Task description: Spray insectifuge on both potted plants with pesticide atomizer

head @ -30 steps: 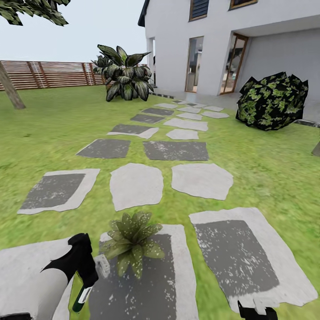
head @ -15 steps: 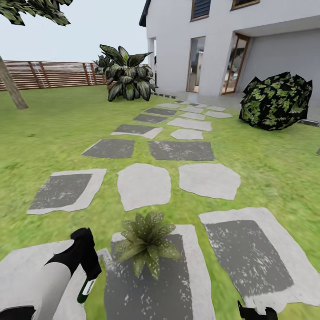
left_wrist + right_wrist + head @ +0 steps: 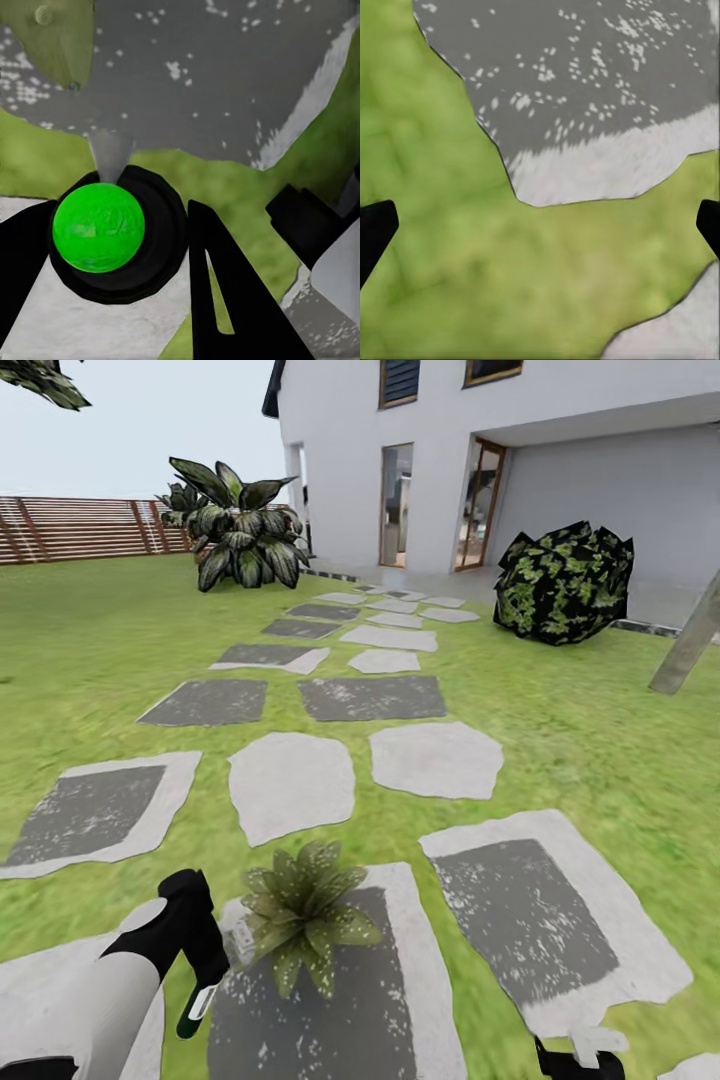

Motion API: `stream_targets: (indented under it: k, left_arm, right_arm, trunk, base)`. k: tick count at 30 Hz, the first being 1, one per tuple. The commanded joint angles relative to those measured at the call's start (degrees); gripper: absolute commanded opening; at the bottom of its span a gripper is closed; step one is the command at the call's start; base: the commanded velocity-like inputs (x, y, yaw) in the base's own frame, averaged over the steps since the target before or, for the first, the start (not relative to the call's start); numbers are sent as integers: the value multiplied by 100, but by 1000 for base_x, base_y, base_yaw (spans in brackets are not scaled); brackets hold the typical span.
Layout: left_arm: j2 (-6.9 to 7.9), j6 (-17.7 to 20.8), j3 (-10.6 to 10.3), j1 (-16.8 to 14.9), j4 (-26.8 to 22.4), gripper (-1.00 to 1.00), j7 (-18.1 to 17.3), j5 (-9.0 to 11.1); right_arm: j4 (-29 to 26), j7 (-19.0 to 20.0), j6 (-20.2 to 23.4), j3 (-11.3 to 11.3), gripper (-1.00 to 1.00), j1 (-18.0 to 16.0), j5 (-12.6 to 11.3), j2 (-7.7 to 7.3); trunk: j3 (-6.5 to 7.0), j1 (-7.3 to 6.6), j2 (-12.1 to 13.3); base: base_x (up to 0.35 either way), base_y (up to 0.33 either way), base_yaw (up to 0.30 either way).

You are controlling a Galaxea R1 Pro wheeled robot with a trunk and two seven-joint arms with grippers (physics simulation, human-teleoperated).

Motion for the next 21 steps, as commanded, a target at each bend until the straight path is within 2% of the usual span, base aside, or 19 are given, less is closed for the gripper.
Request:
stream_targets:
  k: [1, 8, 14, 21]
  left_arm:
    - [0, 59, 25, -3, -10, -100, -45, -26]
    - [2, 60, 56, 6, -5, -100, -42, -16]
    - [14, 53, 60, 10, -5, -100, -41, 9]
    - [15, 51, 59, 10, 4, -100, -41, 13]
  right_arm:
    - [8, -3, -22, -48, 100, -6, 60, 1]
    - [10, -3, -22, -48, 100, -6, 60, 1]
    - [13, -3, -22, -48, 100, -6, 60, 1]
    - [16, -3, -22, -48, 100, -6, 60, 1]
  trunk:
    - [-5, -1, -2]
    - [-5, -1, -2]
    - [-5, -1, -2]
    - [-5, -1, -2]
  base:
    - [0, 0, -169]
    - [144, 57, -20]
    - [20, 13, 0]
    - [-68, 251, 0]
